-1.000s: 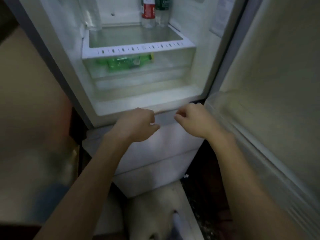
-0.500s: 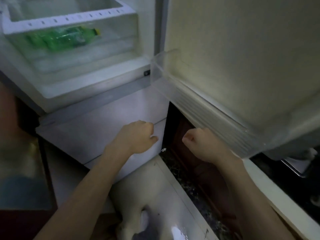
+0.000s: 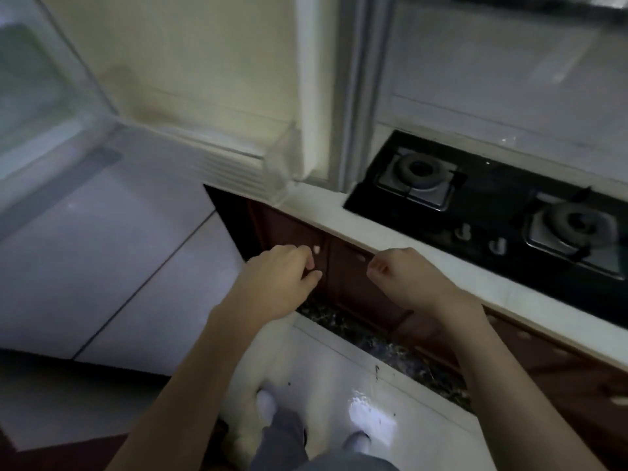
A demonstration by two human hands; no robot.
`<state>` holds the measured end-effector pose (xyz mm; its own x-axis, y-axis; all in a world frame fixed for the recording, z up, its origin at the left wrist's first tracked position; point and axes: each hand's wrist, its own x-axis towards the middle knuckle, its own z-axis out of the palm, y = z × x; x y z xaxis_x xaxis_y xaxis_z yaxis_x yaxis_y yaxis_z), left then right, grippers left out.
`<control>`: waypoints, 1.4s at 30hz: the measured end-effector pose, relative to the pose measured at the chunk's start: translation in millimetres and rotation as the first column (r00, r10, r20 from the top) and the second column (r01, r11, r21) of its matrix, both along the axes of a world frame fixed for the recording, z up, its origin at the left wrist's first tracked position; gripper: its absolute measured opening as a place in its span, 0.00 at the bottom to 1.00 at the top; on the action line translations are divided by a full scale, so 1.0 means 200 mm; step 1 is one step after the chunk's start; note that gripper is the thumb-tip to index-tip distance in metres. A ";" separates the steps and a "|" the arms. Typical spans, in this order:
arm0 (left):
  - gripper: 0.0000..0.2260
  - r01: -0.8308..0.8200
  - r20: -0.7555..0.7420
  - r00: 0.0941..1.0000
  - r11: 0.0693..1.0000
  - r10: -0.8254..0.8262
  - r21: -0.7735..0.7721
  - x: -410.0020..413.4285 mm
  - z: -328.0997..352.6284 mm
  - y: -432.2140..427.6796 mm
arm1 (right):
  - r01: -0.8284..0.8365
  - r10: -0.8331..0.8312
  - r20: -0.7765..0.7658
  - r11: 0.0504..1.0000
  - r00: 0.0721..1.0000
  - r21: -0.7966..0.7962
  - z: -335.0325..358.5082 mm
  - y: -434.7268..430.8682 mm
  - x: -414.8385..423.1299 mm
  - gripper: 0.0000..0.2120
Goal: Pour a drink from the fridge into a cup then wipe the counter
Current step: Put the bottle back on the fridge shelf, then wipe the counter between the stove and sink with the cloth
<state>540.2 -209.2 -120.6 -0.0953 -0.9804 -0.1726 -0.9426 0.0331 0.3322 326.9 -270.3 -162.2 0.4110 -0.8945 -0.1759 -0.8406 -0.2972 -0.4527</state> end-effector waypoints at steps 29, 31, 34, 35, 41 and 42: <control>0.15 0.963 0.159 0.252 0.263 -0.955 0.053 -2.16 -0.08 -0.20 | 0.939 -0.930 -0.127 0.342 0.344 0.039 0.11 1.06 -1.74 0.12; 0.15 0.979 0.160 0.189 0.198 -0.969 0.045 -2.26 -0.09 -0.20 | 0.957 -0.948 -0.135 0.287 0.290 0.037 0.11 1.10 -1.77 0.12; 0.14 0.992 0.165 0.103 0.113 -0.981 0.053 -2.40 -0.11 -0.17 | 0.973 -0.963 -0.142 0.227 0.229 0.032 0.09 1.17 -1.82 0.12; 0.14 0.995 0.164 0.076 0.086 -0.983 0.056 -2.44 -0.11 -0.15 | 0.978 -0.967 -0.145 0.207 0.210 0.033 0.09 1.20 -1.84 0.12; 0.13 0.997 0.190 -0.037 -0.022 -0.981 0.080 -2.73 -0.09 -0.03 | 0.989 -0.980 -0.142 0.135 0.142 0.058 0.09 1.39 -2.05 0.13; 0.13 0.997 0.194 -0.037 -0.023 -0.980 0.076 -2.81 -0.08 -0.01 | 0.990 -0.981 -0.137 0.130 0.137 0.058 0.09 1.42 -2.11 0.13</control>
<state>-21.0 -211.4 -136.7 -0.9617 0.0820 -0.2616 0.0451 0.9885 0.1441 -95.2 13.7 -143.8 -0.8224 -0.4940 -0.2822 -0.3911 0.8511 -0.3501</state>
